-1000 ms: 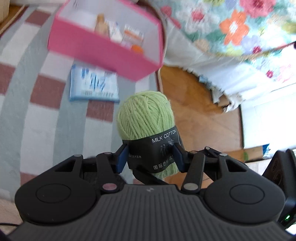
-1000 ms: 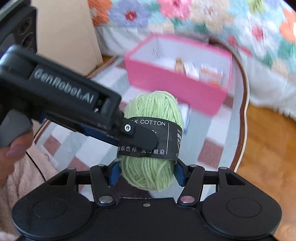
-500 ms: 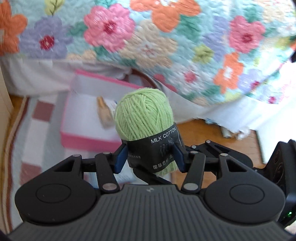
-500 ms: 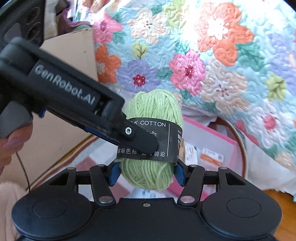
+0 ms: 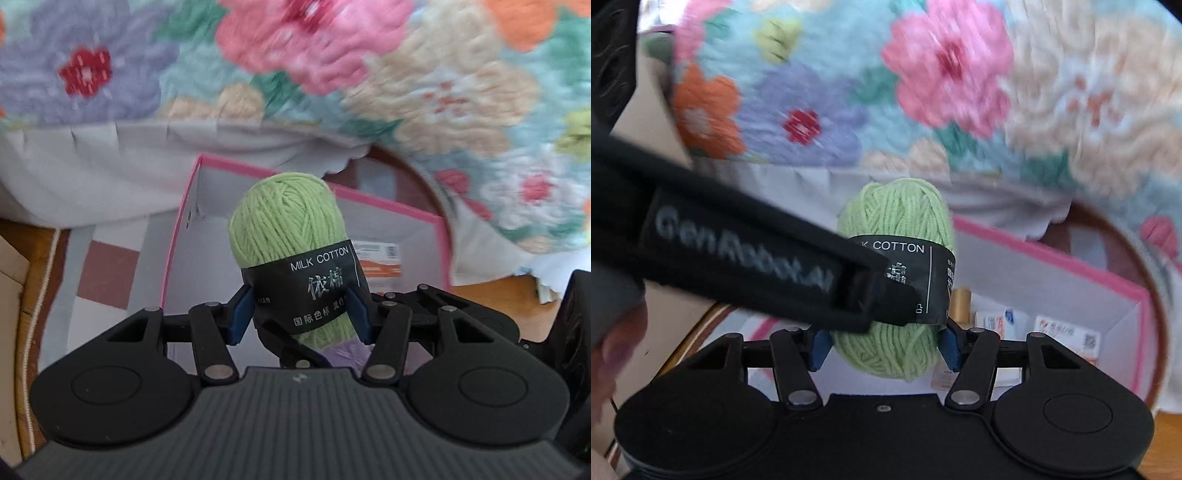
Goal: Organize objects
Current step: 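Lower the yarn ball into the pink box and open the left tool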
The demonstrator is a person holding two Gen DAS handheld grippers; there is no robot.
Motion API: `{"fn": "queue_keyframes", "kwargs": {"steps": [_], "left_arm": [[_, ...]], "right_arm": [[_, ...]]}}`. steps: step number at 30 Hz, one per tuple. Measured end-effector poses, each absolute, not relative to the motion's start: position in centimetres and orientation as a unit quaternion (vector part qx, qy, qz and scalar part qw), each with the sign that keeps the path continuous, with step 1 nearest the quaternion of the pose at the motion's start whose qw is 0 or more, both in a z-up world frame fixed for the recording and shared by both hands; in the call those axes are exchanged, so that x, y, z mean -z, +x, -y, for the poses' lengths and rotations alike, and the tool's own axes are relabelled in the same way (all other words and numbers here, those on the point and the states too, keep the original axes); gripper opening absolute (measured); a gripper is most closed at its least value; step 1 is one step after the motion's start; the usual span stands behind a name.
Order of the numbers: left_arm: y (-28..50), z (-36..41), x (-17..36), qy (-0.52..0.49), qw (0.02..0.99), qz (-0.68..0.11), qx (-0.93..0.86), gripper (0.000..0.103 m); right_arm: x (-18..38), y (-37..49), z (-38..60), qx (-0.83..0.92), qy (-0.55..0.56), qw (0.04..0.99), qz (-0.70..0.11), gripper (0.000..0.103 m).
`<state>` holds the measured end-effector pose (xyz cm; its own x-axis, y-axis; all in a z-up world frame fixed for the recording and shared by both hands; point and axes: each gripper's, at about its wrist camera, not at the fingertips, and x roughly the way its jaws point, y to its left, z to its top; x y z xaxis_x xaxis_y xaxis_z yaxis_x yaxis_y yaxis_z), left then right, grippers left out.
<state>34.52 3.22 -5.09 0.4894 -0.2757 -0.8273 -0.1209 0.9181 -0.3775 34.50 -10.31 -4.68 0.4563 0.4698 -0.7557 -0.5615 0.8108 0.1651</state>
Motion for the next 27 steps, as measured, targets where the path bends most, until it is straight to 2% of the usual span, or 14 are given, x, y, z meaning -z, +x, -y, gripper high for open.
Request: {"fn": "queue_keyframes", "kwargs": {"steps": [3,8,17,19,20,22,24,27], "left_arm": [[36.1,-2.7,7.0,-0.173,0.834,-0.522,0.048,0.048],[36.7,-2.2,9.0,-0.152,0.833,-0.530,0.049,0.047],[37.2,-0.3,11.4,-0.060,0.837,-0.544,0.009,0.041],[36.8,0.0,11.7,-0.072,0.842,-0.535,0.009,0.041],[36.7,0.1,11.7,-0.072,0.845,-0.529,0.009,0.041],[36.5,0.1,11.7,-0.083,0.851,-0.518,0.004,0.043],[36.8,-0.4,11.5,-0.095,0.853,-0.513,0.005,0.045],[36.0,-1.2,10.3,-0.103,0.853,-0.512,0.005,0.047]], "right_arm": [[7.0,36.1,10.6,-0.307,-0.045,0.841,-0.443,0.063],[9.2,37.7,10.5,-0.317,-0.032,0.813,-0.487,0.066],[9.8,37.7,11.7,-0.345,-0.036,0.802,-0.486,0.069],[10.0,37.7,11.4,-0.340,-0.039,0.795,-0.500,0.050],[10.3,37.7,11.2,-0.332,-0.046,0.793,-0.508,0.048],[10.9,37.3,10.7,-0.316,-0.068,0.797,-0.509,0.034],[11.2,36.8,10.3,-0.297,-0.096,0.808,-0.499,0.027],[11.0,36.8,10.6,-0.272,-0.084,0.821,-0.495,0.029]]}}
